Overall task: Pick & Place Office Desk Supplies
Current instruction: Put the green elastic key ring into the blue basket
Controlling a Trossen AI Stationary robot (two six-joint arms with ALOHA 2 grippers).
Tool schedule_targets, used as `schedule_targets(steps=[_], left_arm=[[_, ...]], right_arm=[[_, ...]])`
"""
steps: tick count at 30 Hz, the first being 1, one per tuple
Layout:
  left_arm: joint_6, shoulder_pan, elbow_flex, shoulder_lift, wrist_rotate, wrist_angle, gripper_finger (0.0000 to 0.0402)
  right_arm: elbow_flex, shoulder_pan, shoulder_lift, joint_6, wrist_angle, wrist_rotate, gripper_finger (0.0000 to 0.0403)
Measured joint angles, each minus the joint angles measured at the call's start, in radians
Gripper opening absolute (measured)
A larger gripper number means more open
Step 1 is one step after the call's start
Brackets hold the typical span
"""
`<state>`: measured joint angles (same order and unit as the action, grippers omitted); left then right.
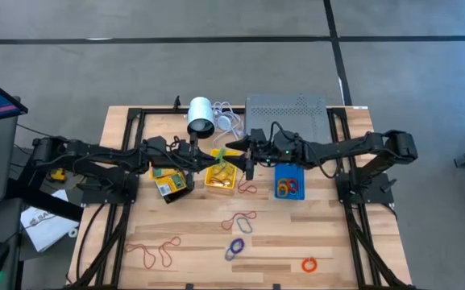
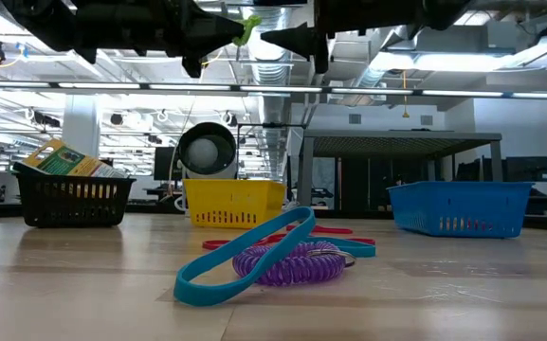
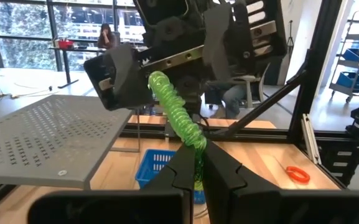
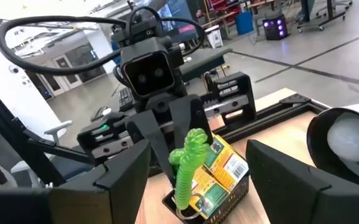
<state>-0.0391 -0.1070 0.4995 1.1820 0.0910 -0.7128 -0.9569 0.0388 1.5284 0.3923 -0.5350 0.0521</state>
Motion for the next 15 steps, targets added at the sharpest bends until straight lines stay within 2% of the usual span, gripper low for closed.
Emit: schedule_targets(steps=[7, 15], left_arm=[[0.0, 0.0, 0.0, 0.0, 0.001, -0.001, 0.0005], [0.007, 0.0, 0.0, 0.0, 0.002, -0.002, 0.0005]], right_arm=[[0.001, 0.011, 0.018, 0.0, -0.009, 0.0, 0.0246], [-0.001, 0.022, 0.017, 0.0, -0.029, 0.0, 0.0161]])
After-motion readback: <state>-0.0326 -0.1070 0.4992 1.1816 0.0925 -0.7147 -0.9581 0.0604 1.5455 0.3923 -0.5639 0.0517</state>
